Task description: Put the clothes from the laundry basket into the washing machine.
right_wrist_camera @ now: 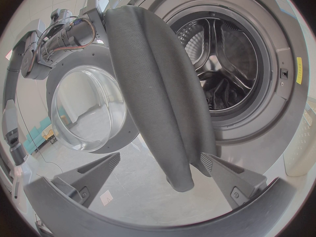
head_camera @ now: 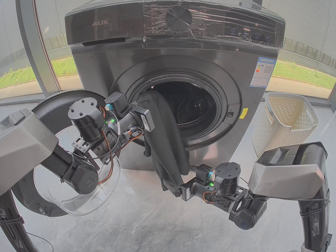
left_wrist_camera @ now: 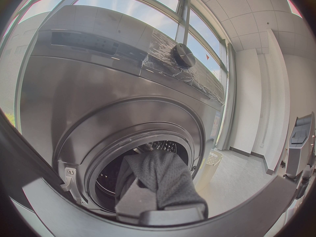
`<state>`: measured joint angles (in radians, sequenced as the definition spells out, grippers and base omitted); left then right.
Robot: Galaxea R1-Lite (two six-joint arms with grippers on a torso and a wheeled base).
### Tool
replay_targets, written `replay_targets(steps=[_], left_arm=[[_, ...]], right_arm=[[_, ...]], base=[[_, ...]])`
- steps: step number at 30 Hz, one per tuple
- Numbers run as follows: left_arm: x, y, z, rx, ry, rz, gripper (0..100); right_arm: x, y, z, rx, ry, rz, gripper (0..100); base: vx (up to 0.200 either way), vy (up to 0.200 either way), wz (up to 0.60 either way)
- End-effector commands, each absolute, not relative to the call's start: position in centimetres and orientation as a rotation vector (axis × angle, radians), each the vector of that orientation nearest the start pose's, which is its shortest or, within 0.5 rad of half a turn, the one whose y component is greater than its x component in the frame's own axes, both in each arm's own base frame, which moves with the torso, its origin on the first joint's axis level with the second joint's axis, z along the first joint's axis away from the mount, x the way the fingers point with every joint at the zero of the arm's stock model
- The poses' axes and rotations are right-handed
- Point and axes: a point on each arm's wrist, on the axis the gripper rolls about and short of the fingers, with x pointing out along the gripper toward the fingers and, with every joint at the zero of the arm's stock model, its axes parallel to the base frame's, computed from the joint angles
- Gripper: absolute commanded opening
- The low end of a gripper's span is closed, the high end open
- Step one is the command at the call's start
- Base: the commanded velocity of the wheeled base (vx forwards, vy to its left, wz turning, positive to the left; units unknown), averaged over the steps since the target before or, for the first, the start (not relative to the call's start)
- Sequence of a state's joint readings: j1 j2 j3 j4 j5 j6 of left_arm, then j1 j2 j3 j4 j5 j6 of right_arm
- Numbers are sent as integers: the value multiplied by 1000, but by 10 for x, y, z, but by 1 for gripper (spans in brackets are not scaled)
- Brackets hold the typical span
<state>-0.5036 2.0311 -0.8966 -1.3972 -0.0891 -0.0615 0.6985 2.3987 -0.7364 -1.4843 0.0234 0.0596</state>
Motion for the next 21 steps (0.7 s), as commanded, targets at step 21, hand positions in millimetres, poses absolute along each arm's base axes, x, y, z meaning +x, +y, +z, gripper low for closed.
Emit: replay_targets(steps=[21], left_arm=[[324,-186,176,-124,-258,-583,0]], right_arm=[[337,275,-30,3,145,658,100]], base=[[0,0,0]])
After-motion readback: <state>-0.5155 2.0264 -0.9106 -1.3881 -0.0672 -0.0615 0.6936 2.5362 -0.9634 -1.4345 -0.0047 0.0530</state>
